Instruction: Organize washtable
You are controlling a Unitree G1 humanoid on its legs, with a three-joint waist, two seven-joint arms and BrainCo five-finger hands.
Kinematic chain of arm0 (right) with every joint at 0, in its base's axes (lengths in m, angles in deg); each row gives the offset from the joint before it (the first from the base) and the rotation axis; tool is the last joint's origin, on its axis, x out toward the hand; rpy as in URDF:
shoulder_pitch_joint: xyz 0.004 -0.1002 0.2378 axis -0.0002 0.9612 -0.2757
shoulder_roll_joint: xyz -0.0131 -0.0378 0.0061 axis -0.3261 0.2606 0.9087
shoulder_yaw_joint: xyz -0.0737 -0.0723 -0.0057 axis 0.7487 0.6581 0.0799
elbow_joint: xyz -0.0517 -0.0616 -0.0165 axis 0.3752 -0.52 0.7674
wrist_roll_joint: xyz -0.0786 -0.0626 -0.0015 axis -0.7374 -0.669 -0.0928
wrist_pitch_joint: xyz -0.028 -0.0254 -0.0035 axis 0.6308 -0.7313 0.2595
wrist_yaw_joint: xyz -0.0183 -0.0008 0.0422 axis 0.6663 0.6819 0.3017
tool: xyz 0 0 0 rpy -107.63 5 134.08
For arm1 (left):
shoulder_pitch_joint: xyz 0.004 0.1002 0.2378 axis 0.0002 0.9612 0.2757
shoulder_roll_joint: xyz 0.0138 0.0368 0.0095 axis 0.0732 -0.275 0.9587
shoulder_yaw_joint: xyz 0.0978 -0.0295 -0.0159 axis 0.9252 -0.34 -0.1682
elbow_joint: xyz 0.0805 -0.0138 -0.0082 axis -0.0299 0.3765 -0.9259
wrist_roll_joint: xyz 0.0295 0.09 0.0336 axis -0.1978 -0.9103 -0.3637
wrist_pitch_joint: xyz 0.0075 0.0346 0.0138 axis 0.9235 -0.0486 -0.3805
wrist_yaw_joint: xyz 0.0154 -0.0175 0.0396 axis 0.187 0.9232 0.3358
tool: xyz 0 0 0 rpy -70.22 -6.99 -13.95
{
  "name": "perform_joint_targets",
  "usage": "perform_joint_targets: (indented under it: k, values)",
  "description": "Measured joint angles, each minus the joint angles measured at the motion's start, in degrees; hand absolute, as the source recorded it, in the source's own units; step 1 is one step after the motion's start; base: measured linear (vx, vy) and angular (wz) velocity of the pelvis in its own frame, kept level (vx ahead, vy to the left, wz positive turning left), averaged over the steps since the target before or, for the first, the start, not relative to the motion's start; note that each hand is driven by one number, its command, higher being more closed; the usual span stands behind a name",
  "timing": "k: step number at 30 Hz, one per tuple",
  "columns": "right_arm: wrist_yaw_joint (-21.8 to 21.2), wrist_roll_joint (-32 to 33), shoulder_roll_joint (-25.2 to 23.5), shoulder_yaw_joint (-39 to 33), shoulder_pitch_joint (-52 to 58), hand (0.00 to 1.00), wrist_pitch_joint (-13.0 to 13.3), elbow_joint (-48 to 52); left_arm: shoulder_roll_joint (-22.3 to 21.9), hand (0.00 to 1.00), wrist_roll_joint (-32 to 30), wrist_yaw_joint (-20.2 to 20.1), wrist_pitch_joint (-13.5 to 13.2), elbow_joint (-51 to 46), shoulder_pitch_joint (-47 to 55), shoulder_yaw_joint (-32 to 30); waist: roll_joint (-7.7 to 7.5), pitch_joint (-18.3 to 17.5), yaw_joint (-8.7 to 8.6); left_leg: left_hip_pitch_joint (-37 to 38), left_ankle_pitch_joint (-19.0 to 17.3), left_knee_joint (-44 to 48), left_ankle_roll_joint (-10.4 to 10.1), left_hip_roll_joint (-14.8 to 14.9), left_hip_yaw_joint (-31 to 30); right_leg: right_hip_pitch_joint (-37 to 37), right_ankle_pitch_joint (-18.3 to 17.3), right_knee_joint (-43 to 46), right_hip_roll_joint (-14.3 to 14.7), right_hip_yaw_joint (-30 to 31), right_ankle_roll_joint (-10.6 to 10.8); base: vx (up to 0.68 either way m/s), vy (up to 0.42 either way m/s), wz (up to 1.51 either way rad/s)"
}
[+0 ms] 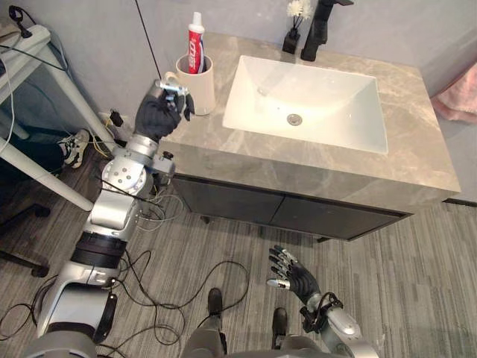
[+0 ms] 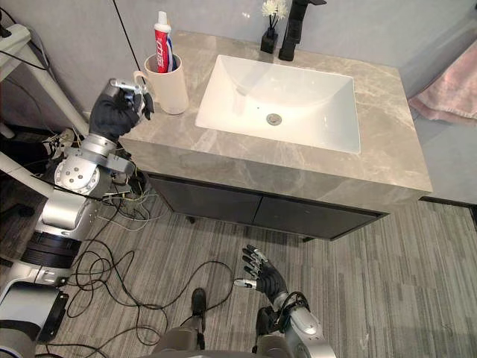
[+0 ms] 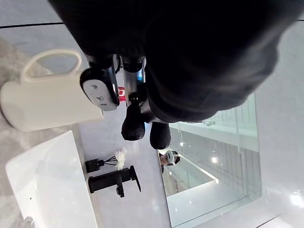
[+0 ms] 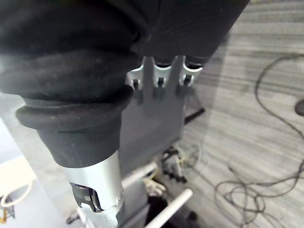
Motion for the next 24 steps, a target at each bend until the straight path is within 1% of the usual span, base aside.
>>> perform_joint_targets:
  k: [5, 6, 8, 11, 14, 18, 24]
  values:
    - [0.3, 0.0, 0.1, -0.9, -0.1, 0.0, 0.0, 0.0, 0.0, 1.0, -0.4, 0.1, 0.2, 2.6, -0.1, 0.0, -0.15, 0.0, 0.0, -1.0, 0.0, 0.0, 0.0, 0.2, 0.4, -1.5, 0.0, 0.6, 0.1, 0.7, 0.0, 0.0, 0.008, -0.06]
    - [0.3, 0.0, 0.1, -0.8, -0.1, 0.0, 0.0, 0.0, 0.0, 1.0, -0.7, 0.1, 0.6, 3.9, -0.3, 0.0, -0.35, 0.1, -0.09, -1.2, 0.0, 0.0, 0.0, 0.3, 0.7, -2.0, 0.0, 0.7, 0.2, 0.9, 0.0, 0.01, 0.009, -0.07]
    - [0.4, 0.0, 0.1, -0.8, -0.1, 0.0, 0.0, 0.0, 0.0, 1.0, -1.8, 0.1, 1.4, 5.8, -1.0, 0.0, -0.82, 0.2, -0.18, -1.5, 0.1, 0.0, 0.1, 0.3, 0.8, -2.4, 0.1, 0.7, 0.2, 1.0, 0.1, 0.02, 0.008, -0.05]
    - [0.5, 0.0, -0.4, -0.8, -0.3, 0.0, 0.0, 0.0, 0.1, 1.0, -2.3, 0.5, 2.0, 10.0, -5.5, 0.1, -2.38, 0.8, 0.0, -2.1, 0.2, 0.1, 0.3, 0.5, 0.9, -3.0, 0.2, 0.7, 0.3, 1.2, 0.2, 0.01, 0.002, -0.03]
    - [0.5, 0.0, -0.9, -0.8, -0.4, 0.0, 0.0, 0.3, 0.7, 1.0, -2.8, 1.3, 2.5, 12.1, -9.3, 0.3, -3.48, 1.4, -0.14, -2.7, 0.2, 0.1, 0.3, 0.5, 1.3, -3.7, 0.3, 0.7, 0.3, 1.5, 0.2, 0.03, 0.011, -0.05]
    - [0.6, -0.1, -1.0, -0.8, -0.9, 0.0, 0.0, 1.0, 2.3, 1.0, -4.3, 1.3, 2.6, 13.3, -12.1, 0.4, -4.15, 2.8, -0.19, -2.8, 0.2, 0.1, 0.3, 0.5, 2.1, -4.4, 0.4, 0.6, 0.2, 2.4, 0.2, 0.02, 0.016, -0.11]
    - [1.3, -0.5, -1.0, -0.8, -1.8, 0.0, 0.1, 1.3, 3.5, 1.0, -4.5, 1.5, 3.1, 18.7, -17.4, 0.9, -4.93, 5.2, -0.67, -3.3, 0.2, 0.1, 0.3, 0.5, 2.3, -5.0, 0.5, 0.5, 0.4, 2.6, 0.1, 0.01, 0.004, -0.02]
